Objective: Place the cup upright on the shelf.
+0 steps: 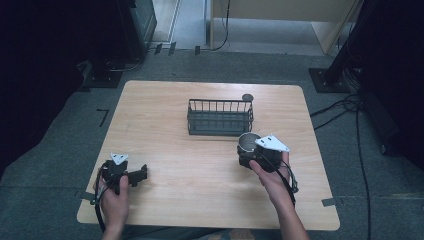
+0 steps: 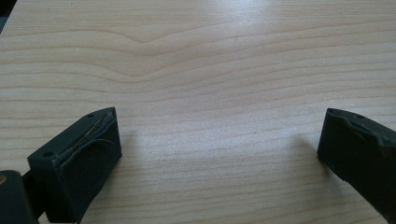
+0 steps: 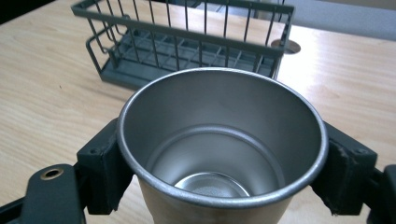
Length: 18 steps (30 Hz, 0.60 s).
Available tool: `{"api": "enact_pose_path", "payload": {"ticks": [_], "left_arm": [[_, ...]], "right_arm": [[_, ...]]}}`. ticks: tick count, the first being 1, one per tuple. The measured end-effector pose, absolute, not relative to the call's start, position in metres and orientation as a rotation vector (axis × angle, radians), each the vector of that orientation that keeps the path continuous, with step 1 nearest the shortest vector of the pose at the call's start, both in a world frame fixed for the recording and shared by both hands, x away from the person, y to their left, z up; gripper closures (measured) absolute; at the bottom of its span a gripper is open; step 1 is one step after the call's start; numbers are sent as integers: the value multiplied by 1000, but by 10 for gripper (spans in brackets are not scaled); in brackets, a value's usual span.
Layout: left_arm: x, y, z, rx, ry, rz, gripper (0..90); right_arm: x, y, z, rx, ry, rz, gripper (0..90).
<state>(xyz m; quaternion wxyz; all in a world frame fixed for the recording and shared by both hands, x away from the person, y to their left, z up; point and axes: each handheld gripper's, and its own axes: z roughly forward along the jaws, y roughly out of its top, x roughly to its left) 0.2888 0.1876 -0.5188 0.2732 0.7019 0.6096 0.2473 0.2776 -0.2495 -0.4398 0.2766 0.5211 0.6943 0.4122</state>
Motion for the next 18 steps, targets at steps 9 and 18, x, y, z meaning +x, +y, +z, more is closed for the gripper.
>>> {"api": "enact_pose_path", "payload": {"ticks": [9,18], "left_arm": [[289,188,-519,1889,1640,665,0],[289,187,-519,1885,1641,666,0]], "right_arm": [[295,-239,-421,1384,1857,1101,179],[312,-229,-401,1361,1846,1108,179]]}}
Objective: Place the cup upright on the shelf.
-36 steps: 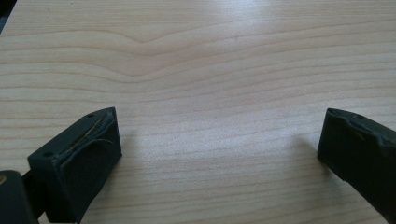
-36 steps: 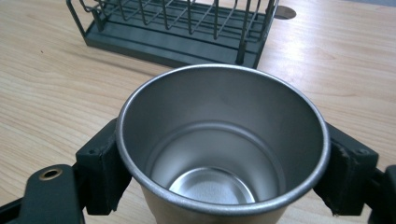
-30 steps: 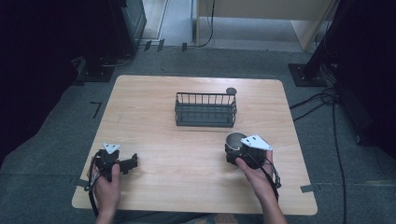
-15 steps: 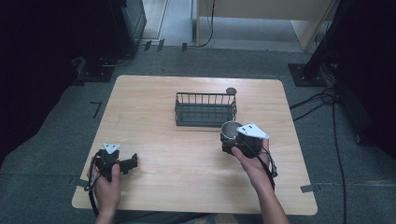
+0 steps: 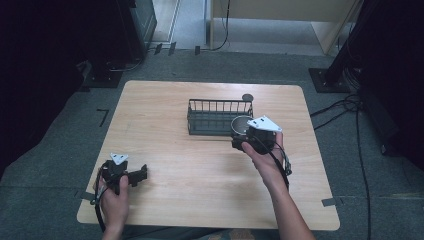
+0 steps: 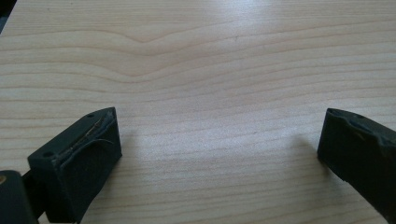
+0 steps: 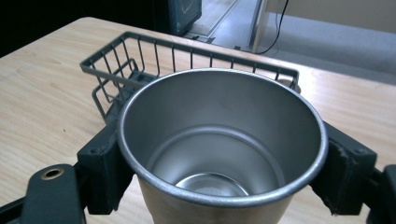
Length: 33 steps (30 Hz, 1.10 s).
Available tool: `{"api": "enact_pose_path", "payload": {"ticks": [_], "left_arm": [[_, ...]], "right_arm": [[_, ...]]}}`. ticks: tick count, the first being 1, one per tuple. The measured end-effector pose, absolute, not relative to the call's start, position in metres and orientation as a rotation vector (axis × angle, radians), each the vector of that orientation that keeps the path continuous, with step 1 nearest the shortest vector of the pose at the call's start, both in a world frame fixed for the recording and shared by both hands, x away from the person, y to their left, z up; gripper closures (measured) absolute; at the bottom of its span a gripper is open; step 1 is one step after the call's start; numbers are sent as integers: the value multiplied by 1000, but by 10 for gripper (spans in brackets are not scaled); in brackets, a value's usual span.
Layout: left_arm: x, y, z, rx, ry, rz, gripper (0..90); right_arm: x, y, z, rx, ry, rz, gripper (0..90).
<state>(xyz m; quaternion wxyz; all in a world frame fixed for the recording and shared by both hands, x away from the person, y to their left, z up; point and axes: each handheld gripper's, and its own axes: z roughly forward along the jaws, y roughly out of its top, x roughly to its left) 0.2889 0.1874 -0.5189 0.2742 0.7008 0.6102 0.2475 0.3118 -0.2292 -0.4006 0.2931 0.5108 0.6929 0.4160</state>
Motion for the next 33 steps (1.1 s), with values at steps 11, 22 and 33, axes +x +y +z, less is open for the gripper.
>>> {"api": "enact_pose_path", "payload": {"ticks": [11,22,33], "left_arm": [[289,187,-519,1884,1641,666,0],[289,187,-519,1885,1642,665,0],[289,187,-519,1885,1642,665,0]], "right_arm": [[336,-221,-381,1367,1824,1119,179],[357,-215,-368,1390,1802,1135,179],[378,-209,-359,1393,1783,1134,180]]}}
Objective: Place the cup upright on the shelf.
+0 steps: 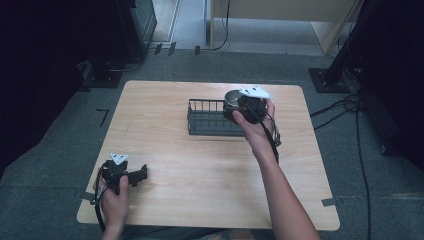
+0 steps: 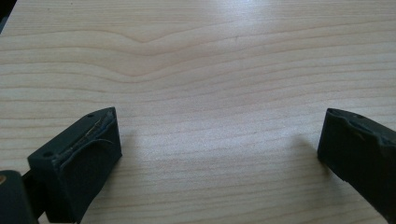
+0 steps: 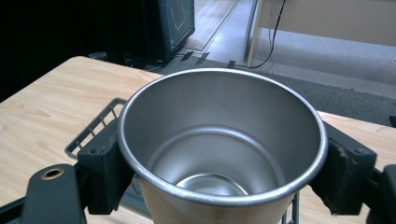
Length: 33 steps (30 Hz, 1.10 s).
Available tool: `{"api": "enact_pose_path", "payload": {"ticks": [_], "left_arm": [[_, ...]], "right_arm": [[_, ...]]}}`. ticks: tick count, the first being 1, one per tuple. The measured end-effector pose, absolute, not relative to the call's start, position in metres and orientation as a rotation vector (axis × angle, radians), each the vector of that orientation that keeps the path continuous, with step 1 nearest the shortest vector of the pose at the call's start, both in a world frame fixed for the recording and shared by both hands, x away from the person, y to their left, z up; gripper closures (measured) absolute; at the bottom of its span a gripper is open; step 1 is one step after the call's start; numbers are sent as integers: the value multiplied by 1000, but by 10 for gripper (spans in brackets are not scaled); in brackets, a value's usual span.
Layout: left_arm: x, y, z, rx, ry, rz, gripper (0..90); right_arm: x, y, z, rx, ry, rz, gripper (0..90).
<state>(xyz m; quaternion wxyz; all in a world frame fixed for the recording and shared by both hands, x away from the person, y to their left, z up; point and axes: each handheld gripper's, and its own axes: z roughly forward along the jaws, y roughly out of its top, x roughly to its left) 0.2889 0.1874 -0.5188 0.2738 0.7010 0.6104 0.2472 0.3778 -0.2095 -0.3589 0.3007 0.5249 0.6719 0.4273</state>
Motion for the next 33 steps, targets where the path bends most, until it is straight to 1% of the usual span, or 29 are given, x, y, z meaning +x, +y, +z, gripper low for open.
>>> {"api": "enact_pose_path", "payload": {"ticks": [10,17,33], "left_arm": [[289,187,-519,1886,1641,665,0],[289,187,-519,1886,1641,665,0],[289,187,-519,1886,1642,664,0]], "right_arm": [[396,-207,-361,1415,1768,1124,180],[410,-207,-372,1448,1758,1105,180],[429,-205,-395,1479,1751,1058,180]]}}
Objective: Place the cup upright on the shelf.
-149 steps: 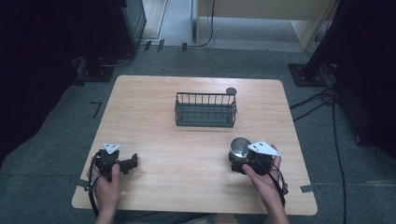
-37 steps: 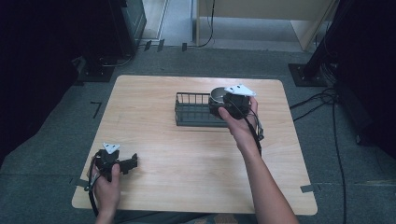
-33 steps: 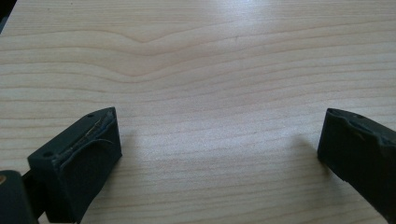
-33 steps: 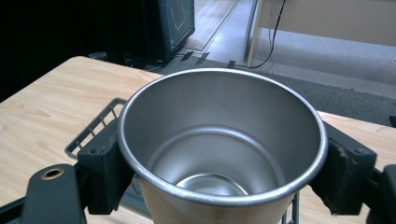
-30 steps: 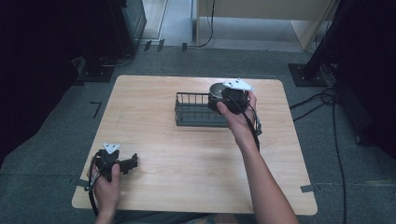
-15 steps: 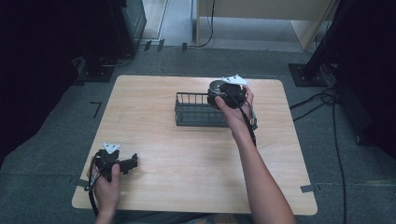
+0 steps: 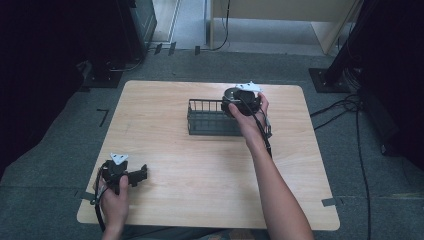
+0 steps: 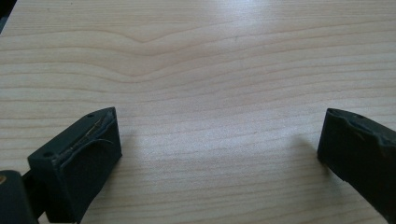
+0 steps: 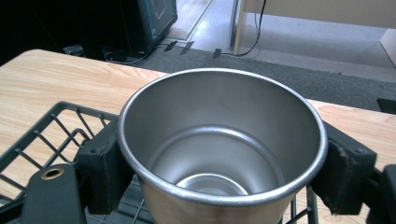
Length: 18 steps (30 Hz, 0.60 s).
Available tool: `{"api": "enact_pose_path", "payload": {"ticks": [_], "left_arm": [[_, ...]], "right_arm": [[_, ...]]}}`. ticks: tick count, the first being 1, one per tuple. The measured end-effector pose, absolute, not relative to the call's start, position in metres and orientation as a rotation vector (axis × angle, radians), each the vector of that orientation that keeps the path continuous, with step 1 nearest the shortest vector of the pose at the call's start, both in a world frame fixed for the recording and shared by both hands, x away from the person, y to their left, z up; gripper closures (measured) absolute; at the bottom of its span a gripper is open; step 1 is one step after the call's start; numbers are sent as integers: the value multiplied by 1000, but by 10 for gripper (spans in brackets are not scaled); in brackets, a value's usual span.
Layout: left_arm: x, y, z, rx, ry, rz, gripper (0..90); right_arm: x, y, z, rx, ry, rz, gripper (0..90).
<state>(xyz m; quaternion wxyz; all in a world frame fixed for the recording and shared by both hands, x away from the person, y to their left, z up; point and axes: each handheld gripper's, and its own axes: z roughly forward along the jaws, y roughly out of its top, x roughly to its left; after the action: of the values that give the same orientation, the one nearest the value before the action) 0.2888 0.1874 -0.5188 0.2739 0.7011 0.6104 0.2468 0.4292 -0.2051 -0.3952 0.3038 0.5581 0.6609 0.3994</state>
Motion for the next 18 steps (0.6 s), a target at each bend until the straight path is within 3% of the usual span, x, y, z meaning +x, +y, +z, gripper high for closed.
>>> {"api": "enact_pose_path", "payload": {"ticks": [18], "left_arm": [[289,187,-519,1886,1641,665,0]], "right_arm": [[428,-203,-407,1451,1738,1062,180]]}}
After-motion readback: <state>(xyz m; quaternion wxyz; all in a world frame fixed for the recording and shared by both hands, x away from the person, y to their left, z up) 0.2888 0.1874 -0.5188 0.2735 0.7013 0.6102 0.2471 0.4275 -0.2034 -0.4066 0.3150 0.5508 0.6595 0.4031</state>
